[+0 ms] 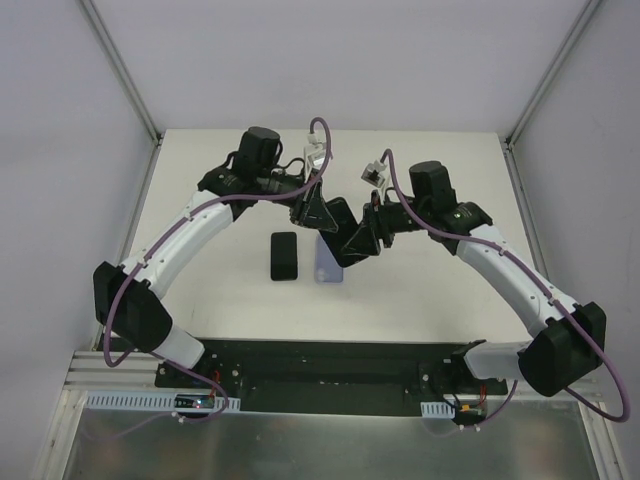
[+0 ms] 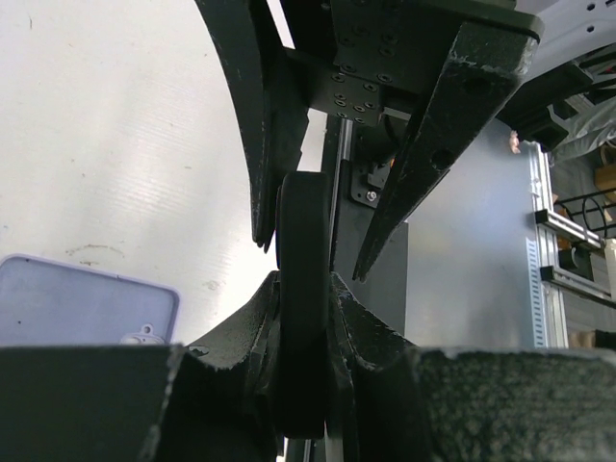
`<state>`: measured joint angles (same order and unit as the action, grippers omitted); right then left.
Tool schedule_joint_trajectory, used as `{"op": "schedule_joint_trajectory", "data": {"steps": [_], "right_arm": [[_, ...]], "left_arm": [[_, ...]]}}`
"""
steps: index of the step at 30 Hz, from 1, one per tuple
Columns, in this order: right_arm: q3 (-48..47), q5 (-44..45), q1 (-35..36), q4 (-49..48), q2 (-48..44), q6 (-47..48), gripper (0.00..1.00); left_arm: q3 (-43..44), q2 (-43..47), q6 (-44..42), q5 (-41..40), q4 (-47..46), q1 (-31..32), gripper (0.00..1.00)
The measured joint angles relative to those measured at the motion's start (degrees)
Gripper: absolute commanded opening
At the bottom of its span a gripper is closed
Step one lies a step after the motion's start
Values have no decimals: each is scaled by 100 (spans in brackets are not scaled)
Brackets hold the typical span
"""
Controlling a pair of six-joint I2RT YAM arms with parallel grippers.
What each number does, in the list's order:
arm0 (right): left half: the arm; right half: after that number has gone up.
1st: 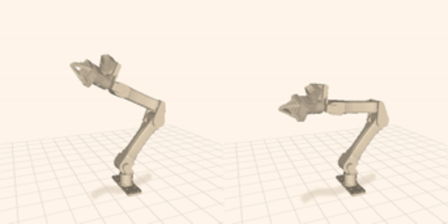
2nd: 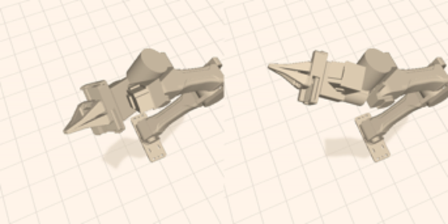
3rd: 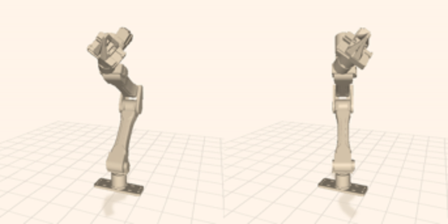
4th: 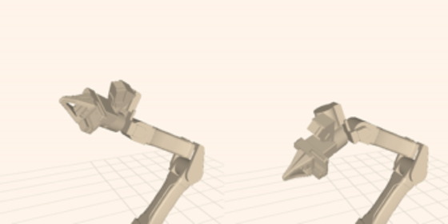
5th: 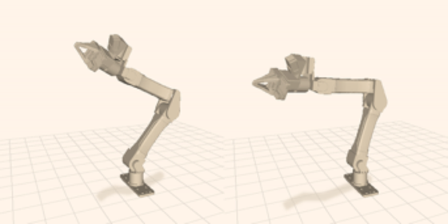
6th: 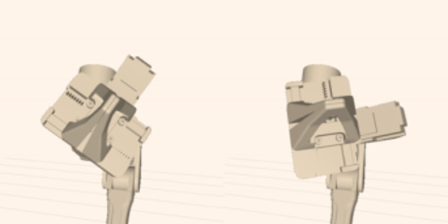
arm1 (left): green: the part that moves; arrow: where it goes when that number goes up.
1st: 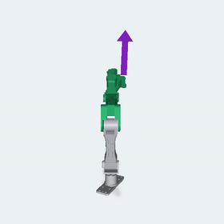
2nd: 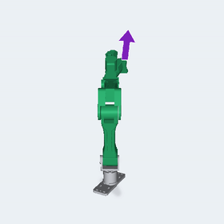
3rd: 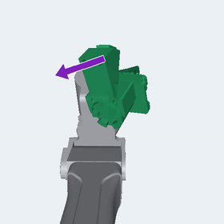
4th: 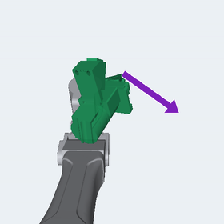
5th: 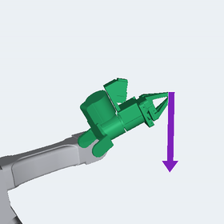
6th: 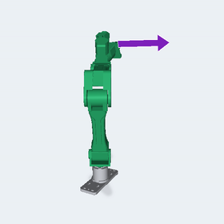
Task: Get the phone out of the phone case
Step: Pick up the phone at the center of the board.
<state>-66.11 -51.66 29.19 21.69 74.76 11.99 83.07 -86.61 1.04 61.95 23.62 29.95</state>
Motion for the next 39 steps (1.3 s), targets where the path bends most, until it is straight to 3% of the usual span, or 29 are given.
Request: {"op": "schedule_joint_trajectory", "data": {"steps": [9, 13, 15, 16, 19, 23, 25, 32, 36, 39], "right_arm": [[48, -37, -15, -52, -9, 59, 28], [105, -262, -11, -114, -52, 155, 0], [105, -269, -11, -103, -55, 205, 0], [105, -269, -2, -96, -55, 221, 0], [105, -236, 24, -83, -59, 256, 0], [85, -85, 44, 151, -59, 330, 0], [39, 57, 72, 387, -57, 448, 0], [-155, 501, 234, 817, -42, 710, 0], [-245, 723, 332, 925, -39, 839, 0], [-293, 866, 367, 960, -39, 898, 0]], "left_arm": [[-302, 234, 337, 22, -435, -7, 0], [-483, 358, 459, 131, -584, -83, 0], [-590, 424, 520, 129, -697, -96, 3], [-636, 452, 551, 129, -732, -107, 7], [-741, 490, 608, 127, -855, -114, 36], [-778, 490, 739, -9, -960, -120, 86], [-774, 490, 844, -63, -1010, -118, 91], [-422, 343, 1449, -258, -1075, -118, 85], [-164, 33, 1923, -310, -1161, -118, 68], [-138, -208, 2199, -354, -1176, -118, 63]]}}
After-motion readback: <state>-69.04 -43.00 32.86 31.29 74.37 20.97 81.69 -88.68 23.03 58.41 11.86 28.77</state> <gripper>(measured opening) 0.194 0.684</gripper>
